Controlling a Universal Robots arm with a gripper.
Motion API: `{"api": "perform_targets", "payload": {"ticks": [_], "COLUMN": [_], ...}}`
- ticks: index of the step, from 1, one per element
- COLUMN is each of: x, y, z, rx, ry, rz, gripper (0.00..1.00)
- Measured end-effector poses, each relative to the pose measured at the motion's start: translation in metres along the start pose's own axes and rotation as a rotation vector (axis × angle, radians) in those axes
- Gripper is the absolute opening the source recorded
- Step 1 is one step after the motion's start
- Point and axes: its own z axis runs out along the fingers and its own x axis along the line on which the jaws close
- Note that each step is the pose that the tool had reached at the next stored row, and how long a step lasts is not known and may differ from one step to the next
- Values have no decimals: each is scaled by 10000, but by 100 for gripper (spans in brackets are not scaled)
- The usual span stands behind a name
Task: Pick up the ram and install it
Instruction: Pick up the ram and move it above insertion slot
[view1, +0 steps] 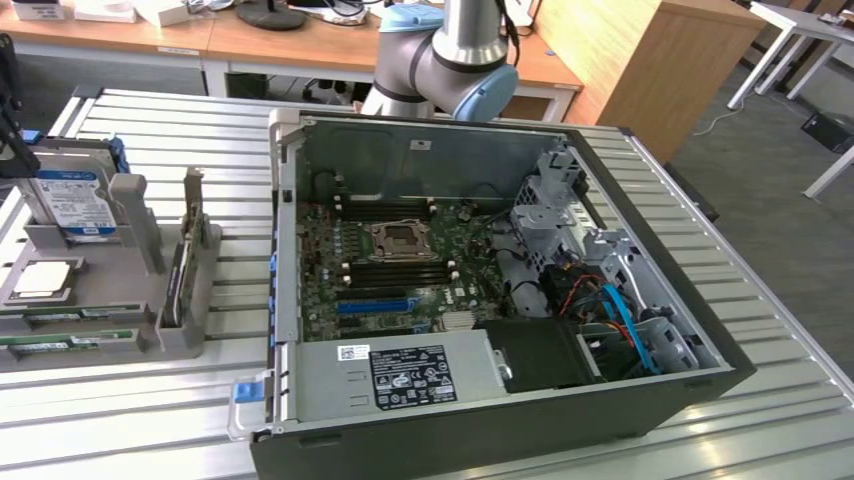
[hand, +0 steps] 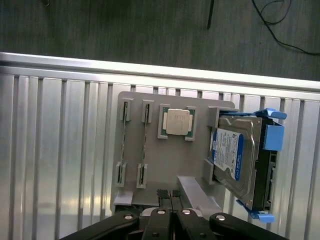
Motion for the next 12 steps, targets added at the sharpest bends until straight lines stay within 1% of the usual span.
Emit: {"api": "perform_targets", "payload": {"ticks": [1, 2, 4, 5, 7, 11, 12], "x": [0, 0, 2, 2, 3, 4, 4], "y": [0, -1, -1, 0, 0, -2, -2], "z": [0, 3, 0, 0, 0, 0, 0], "rx": [-5, -29, -147, -220, -335, -519, -539], "ry": [-1, -5, -13, -19, -33, -61, -64], "rz": [0, 1, 8, 14, 22, 35, 37], "gripper": [11, 11, 11, 11, 11, 11, 11]}}
